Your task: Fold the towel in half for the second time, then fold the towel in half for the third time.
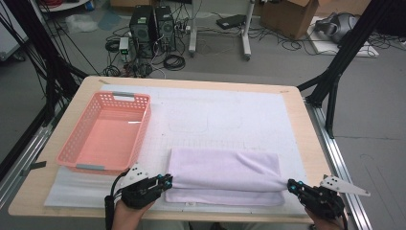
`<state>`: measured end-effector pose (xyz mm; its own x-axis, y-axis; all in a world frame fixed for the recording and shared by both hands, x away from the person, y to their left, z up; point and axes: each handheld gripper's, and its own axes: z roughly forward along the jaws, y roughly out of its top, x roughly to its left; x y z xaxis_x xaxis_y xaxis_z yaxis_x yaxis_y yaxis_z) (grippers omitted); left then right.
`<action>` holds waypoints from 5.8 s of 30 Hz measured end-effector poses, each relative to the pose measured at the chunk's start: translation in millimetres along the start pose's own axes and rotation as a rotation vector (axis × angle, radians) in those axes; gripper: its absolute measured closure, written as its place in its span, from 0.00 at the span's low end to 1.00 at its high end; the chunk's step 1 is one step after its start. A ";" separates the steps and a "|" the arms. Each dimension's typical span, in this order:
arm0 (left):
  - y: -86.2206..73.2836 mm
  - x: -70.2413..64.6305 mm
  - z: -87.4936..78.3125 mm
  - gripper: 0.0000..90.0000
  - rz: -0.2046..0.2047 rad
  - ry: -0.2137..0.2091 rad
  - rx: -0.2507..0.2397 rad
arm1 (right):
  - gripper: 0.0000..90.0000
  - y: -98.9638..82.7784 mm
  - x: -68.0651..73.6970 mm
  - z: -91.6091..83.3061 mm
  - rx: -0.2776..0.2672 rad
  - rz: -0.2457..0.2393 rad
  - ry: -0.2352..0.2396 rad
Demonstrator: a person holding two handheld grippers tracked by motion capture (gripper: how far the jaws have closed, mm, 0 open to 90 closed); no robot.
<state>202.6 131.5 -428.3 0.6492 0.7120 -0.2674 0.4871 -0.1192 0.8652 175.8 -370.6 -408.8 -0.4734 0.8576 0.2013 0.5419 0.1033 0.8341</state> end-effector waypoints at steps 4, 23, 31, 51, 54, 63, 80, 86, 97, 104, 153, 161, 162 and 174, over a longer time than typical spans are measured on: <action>-5.9 -3.0 -5.1 0.86 -0.021 -0.013 0.023 | 0.96 -11.9 4.5 -5.4 0.043 0.001 -0.007; -8.5 -11.6 21.6 0.69 0.019 0.058 0.143 | 0.88 -10.4 19.6 32.6 0.129 -0.104 -0.019; 0.6 -5.0 19.3 0.70 0.012 0.032 0.171 | 0.80 -12.2 9.8 28.2 0.232 -0.111 0.009; 30.9 31.3 50.4 0.63 -0.021 0.066 0.053 | 0.92 38.8 -24.6 124.0 0.147 -0.156 -0.087; 35.2 39.5 55.1 0.60 -0.037 0.089 0.048 | 0.93 42.2 -35.6 120.2 0.153 -0.155 -0.222; 40.8 57.7 85.9 0.45 -0.045 0.222 0.121 | 0.45 38.0 -58.6 111.5 0.115 0.032 -0.096; 58.1 65.8 98.8 0.87 -0.077 0.183 0.077 | 0.93 47.5 -56.5 113.9 0.070 -0.033 -0.087; 80.4 79.6 112.4 0.87 -0.103 0.228 0.048 | 0.93 67.5 -64.2 126.0 0.043 -0.013 -0.117; 88.0 91.8 120.9 0.79 -0.116 0.233 0.012 | 0.87 92.8 -68.6 152.9 0.043 0.011 -0.173; 90.1 77.2 108.1 0.71 -0.075 0.157 -0.036 | 0.59 90.3 -61.5 139.3 0.018 0.008 -0.188; 38.9 36.7 48.6 0.21 0.031 0.048 -0.131 | 0.22 34.9 -25.5 62.8 -0.078 -0.122 -0.055; 38.4 36.4 48.7 0.24 0.029 0.059 -0.118 | 0.22 34.6 -25.4 61.3 -0.078 -0.119 -0.052; 38.3 36.6 48.8 0.24 0.029 0.059 -0.117 | 0.22 34.9 -25.7 60.4 -0.083 -0.119 -0.051; 34.5 37.8 56.2 0.25 -0.012 0.036 -0.054 | 0.22 34.1 -25.7 62.2 -0.075 -0.106 -0.047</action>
<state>276.8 115.4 -432.4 0.6219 0.7375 -0.2633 0.4616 -0.0737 0.8840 249.7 -357.8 -417.5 -0.4913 0.8667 0.0867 0.4364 0.1588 0.8856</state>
